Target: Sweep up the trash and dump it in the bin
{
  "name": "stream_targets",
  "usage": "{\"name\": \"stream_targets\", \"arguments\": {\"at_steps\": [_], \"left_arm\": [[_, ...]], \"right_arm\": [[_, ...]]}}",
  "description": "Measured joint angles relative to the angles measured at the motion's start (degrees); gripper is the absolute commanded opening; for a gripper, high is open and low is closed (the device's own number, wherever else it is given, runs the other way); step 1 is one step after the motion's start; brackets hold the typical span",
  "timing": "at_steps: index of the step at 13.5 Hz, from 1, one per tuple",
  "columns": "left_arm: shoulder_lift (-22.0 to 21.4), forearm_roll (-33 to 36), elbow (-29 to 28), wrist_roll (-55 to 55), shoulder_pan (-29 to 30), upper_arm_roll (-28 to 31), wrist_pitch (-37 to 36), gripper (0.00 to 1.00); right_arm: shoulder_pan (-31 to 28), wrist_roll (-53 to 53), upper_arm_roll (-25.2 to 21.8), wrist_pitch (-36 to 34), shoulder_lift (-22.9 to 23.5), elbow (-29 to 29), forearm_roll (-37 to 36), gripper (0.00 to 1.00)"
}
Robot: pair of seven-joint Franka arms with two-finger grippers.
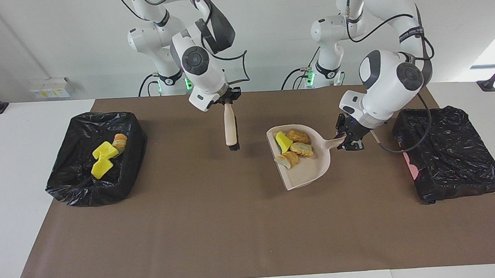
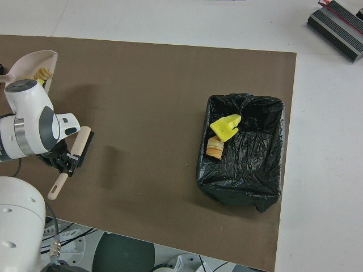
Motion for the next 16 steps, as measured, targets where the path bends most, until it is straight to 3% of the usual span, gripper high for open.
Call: {"name": "stream_targets", "arguments": {"at_steps": [6, 12, 13, 14, 16], "left_arm": [[2.8, 5.52, 5.27, 7.87, 6.17, 0.14, -3.69, 0.0], [2.93, 11.06, 7.83, 14.11, 10.8, 0.39, -5.89, 0.0], [2.95, 11.21, 7.85, 15.9, 12.56, 0.44, -5.85, 0.0], [2.97, 11.42, 7.87, 17.53, 14.03, 0.49, -5.84, 0.0], [2.99, 11.71, 8.12, 18.76, 16.31, 0.55, -5.83, 0.0]], "right_arm": [[8.27, 8.34, 0.16, 8.06, -0.1, -5.37, 0.0, 0.0], [16.79, 12.92, 0.26, 23.45, 2.43, -11.68, 0.0, 0.0], [17.27, 12.95, 0.26, 24.64, 3.16, -11.85, 0.0, 0.59], [17.32, 12.95, 0.25, 25.0, 3.48, -11.82, 0.0, 1.0], [17.27, 12.95, 0.1, 25.04, 3.57, -11.54, 0.0, 1.0]]}}
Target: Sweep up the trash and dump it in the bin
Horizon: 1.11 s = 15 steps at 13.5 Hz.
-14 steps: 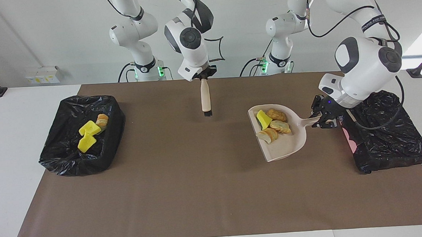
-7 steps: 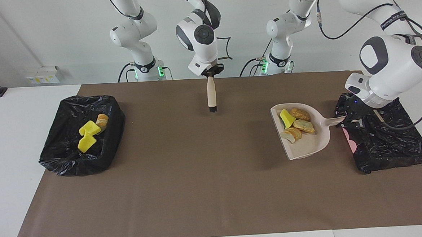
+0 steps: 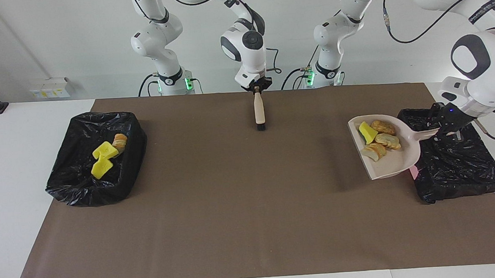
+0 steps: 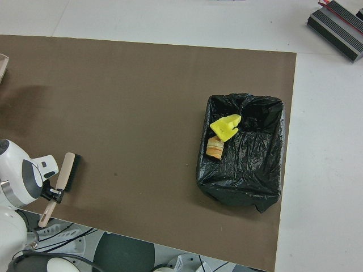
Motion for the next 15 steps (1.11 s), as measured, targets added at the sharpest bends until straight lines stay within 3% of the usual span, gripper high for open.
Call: {"name": "stream_targets", "arguments": {"at_steps": [4, 7, 15], "left_arm": [[0.06, 1.97, 0.97, 1.75, 1.54, 0.89, 0.0, 0.0], [0.36, 2.84, 2.81, 4.37, 2.0, 4.19, -0.12, 0.0], [3.22, 11.3, 8.83, 8.94, 2.69, 8.52, -0.16, 0.0]], "right_arm": [[-2.32, 0.0, -0.34, -2.68, 0.13, 3.87, -1.59, 1.0], [-9.7, -1.37, -0.55, -10.35, -0.03, 11.27, -5.73, 1.0], [-32.07, -19.23, -1.42, -32.96, -1.26, 27.55, -14.29, 1.0]]}}
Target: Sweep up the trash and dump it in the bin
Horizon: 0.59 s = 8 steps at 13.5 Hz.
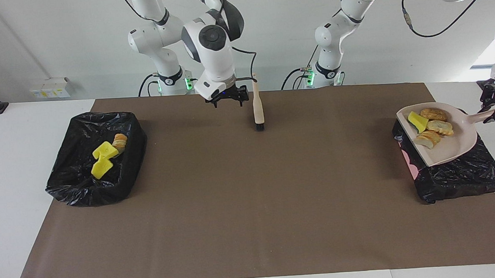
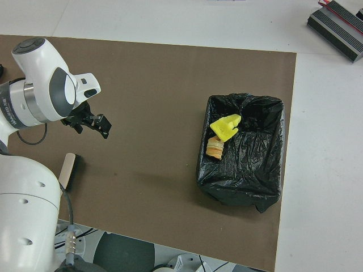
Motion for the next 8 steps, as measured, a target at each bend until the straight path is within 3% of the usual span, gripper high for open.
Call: {"name": "stream_targets", "arguments": {"at_steps": [5, 8], "left_arm": [[1.13, 4.4, 2.15, 0.85, 0.02, 0.6, 0.09, 0.0], [1.52, 9.02, 3.43, 0.99, 0.0, 0.67, 0.46, 0.0]], "right_arm": [[-13.0, -13.81, -0.43, -2.82, -1.11, 6.18, -2.18, 1.0], [-16.94, -16.15, -0.45, -2.82, -1.05, 8.49, -4.67, 1.0]]}}
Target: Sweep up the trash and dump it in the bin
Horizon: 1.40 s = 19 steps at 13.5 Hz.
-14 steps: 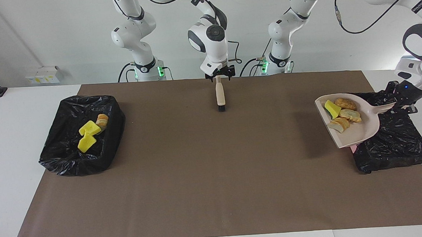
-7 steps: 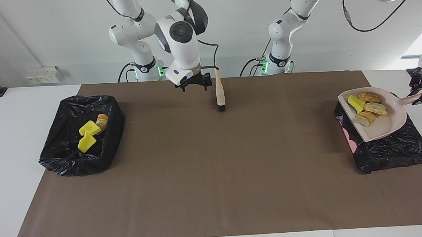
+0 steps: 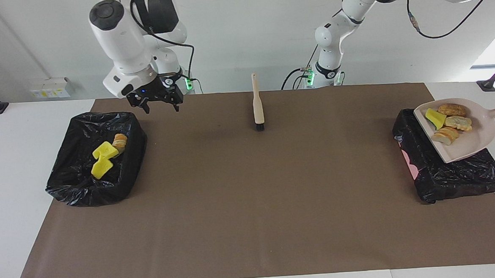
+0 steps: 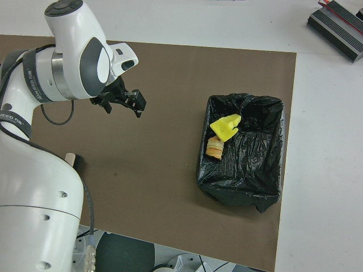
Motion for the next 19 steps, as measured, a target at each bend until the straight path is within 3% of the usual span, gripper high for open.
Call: {"name": "stream_targets", "arguments": {"at_steps": [6, 13, 19], "left_arm": [[0.22, 14.04, -0.21, -5.51, -3.54, -0.77, 2.96, 0.0], [-2.83, 34.72, -6.59, -20.36, -11.55, -1.06, 4.02, 0.0], [-8.16, 36.44, -8.22, -21.79, -12.02, -1.0, 3.84, 0.0]], "right_arm": [[-2.25, -0.43, 0.03, -0.11, 0.24, 4.51, -0.8, 1.0], [-5.12, -0.51, 0.0, -3.5, 3.37, 10.23, -0.86, 1.0], [-5.12, -0.51, 0.0, -3.5, 3.52, 10.5, -1.0, 1.0]]}}
